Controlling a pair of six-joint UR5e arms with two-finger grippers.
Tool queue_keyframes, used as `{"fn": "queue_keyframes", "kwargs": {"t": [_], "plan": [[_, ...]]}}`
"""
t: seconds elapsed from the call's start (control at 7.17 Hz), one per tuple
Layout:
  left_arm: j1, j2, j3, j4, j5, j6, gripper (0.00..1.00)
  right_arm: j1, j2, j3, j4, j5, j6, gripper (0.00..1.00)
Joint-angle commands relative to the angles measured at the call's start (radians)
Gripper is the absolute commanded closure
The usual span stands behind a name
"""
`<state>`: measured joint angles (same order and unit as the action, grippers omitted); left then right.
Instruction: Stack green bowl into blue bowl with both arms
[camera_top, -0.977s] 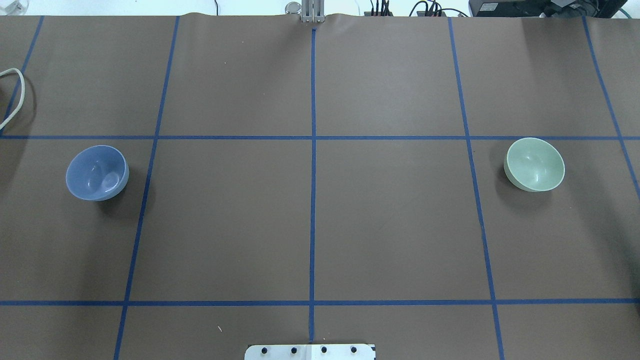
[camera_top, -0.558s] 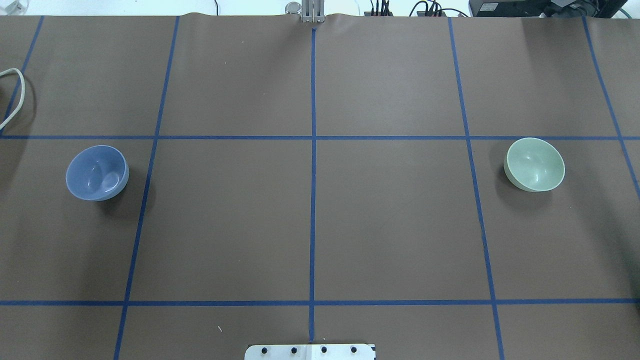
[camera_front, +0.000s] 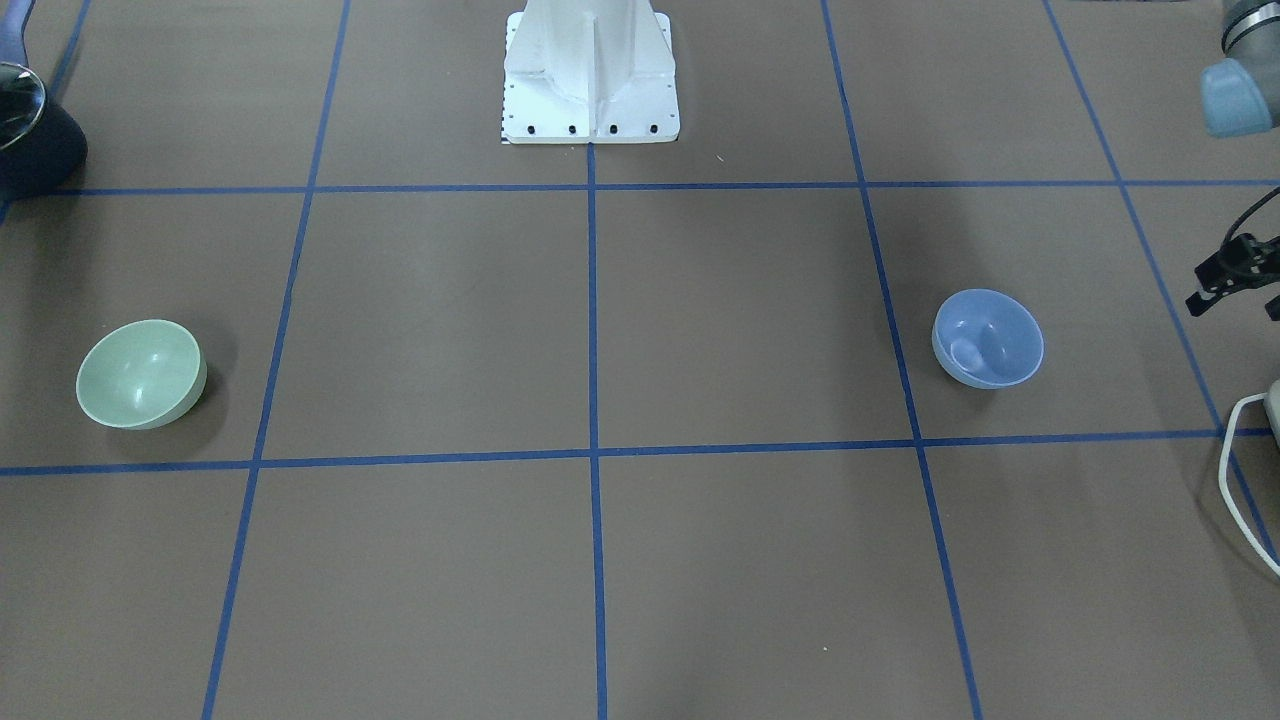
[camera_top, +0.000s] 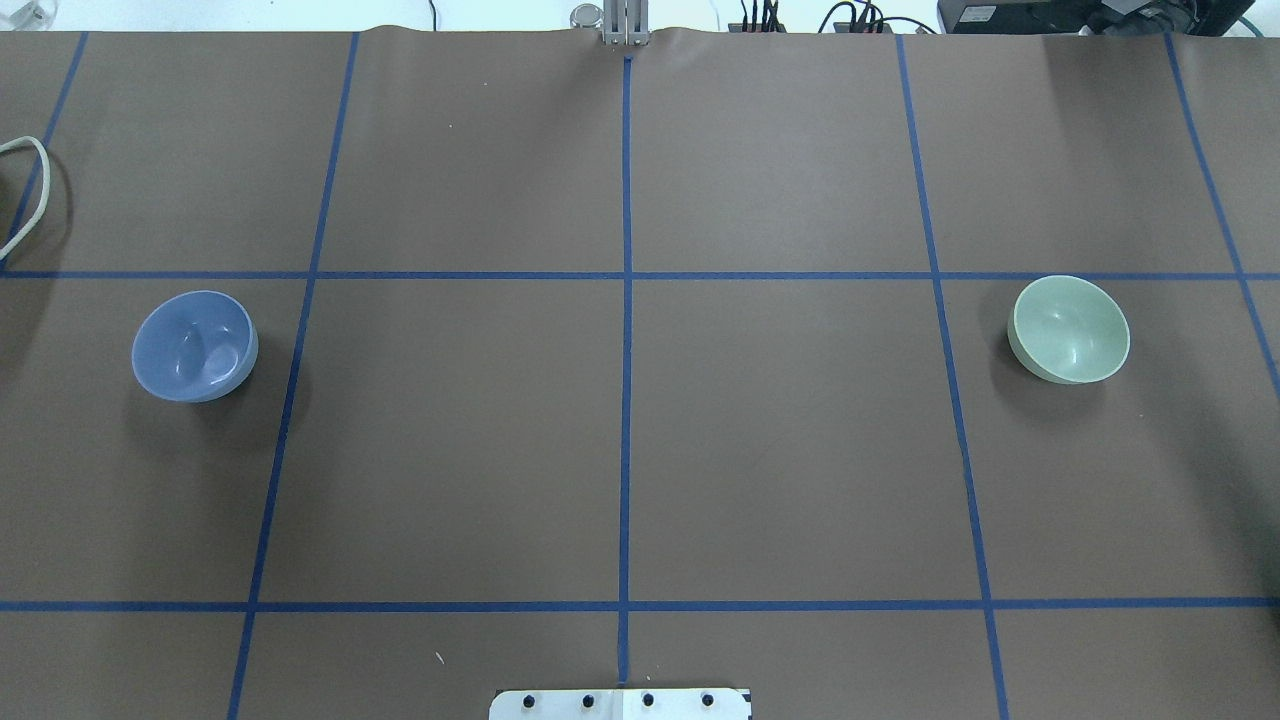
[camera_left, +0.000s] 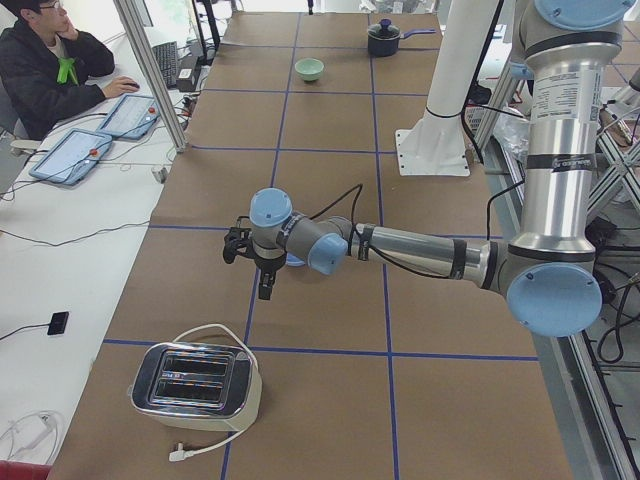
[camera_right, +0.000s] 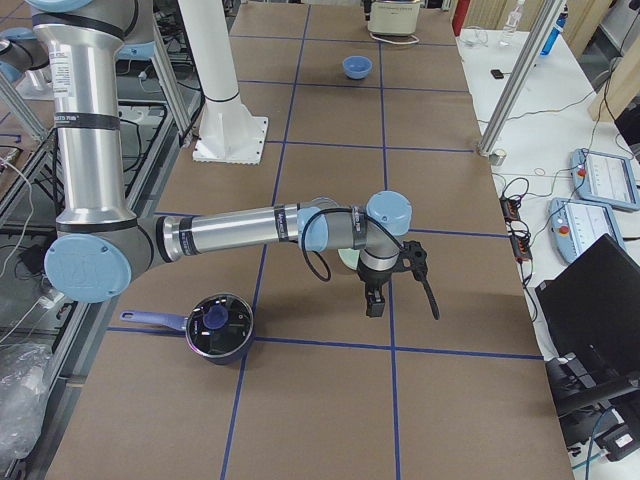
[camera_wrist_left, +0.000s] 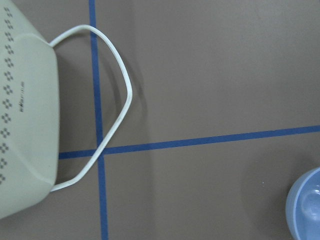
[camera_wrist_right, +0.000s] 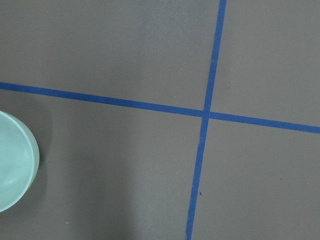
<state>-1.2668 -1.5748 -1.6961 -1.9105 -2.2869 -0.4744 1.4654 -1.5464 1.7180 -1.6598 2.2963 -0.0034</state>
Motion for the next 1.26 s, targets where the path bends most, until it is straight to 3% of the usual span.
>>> {"fn": "queue_keyframes", "kwargs": {"t": [0.0,0.14,0.42,0.84,0.98,1.12], "plan": [[0.134,-0.02,0.004,-0.036,0.023,-0.087,0.02,0.0,0.0,0.0,-0.001,0.0,-0.001,0.0],[0.177,-0.033,0.006,-0.056,0.024,-0.148,0.03,-0.002,0.0,0.0,0.0,0.0,0.0,0.0],[0.268,-0.037,0.028,-0.1,0.114,-0.182,0.03,-0.002,0.0,-0.001,-0.002,0.0,0.0,0.0],[0.285,-0.057,0.108,-0.188,0.115,-0.184,0.39,-0.002,0.0,-0.001,-0.002,0.0,0.0,0.0],[0.285,-0.06,0.11,-0.193,0.115,-0.188,0.55,-0.002,0.0,-0.001,-0.002,0.0,0.0,0.0],[0.285,-0.066,0.104,-0.193,0.107,-0.19,0.86,-0.002,0.0,-0.001,-0.002,0.0,0.0,0.0]]}}
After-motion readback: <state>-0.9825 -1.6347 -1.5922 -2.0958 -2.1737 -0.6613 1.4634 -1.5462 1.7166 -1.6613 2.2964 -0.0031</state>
